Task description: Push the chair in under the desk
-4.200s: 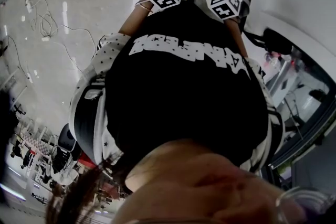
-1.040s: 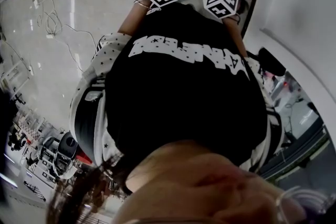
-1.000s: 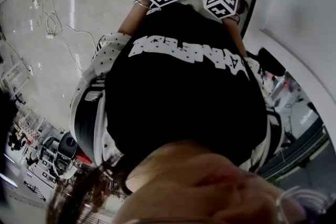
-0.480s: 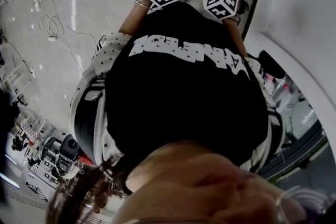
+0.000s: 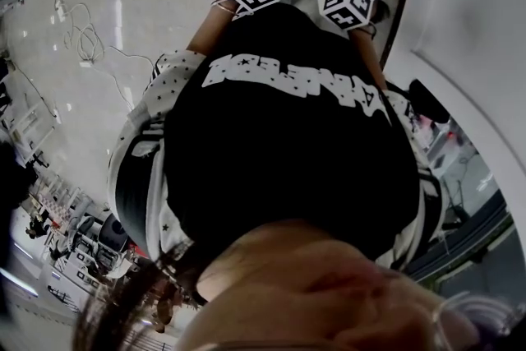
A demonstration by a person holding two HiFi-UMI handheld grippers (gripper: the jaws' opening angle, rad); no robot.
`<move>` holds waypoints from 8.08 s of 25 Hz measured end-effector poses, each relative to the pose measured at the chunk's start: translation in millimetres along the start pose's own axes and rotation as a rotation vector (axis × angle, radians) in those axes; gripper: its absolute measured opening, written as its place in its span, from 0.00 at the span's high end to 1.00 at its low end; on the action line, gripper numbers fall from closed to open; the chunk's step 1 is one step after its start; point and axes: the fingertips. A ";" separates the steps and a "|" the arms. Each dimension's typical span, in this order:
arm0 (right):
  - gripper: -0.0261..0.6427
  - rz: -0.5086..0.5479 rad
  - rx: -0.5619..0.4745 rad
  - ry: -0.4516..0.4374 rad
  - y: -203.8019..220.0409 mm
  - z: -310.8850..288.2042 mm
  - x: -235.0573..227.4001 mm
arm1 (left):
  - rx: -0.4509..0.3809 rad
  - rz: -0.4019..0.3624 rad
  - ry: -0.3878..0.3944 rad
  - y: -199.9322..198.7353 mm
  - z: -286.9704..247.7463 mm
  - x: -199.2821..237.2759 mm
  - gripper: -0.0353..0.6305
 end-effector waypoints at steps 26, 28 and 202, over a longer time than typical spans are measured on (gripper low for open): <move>0.73 -0.040 0.022 -0.006 -20.5 -10.7 -16.2 | -0.003 -0.013 0.026 1.1 -9.4 27.0 0.67; 0.73 -0.035 0.025 -0.006 -19.9 -10.3 -17.3 | -0.003 -0.014 0.023 -0.1 -8.7 27.7 0.67; 0.92 -0.549 -0.683 -0.018 -103.1 154.5 -158.2 | -0.732 0.413 -0.040 -71.4 184.1 160.3 0.89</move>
Point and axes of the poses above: the fingertips, and each gripper's own axes: z backward along the fingers, x to its left, y out of its underside, and after that the axes turned 15 degrees about x, right-handed
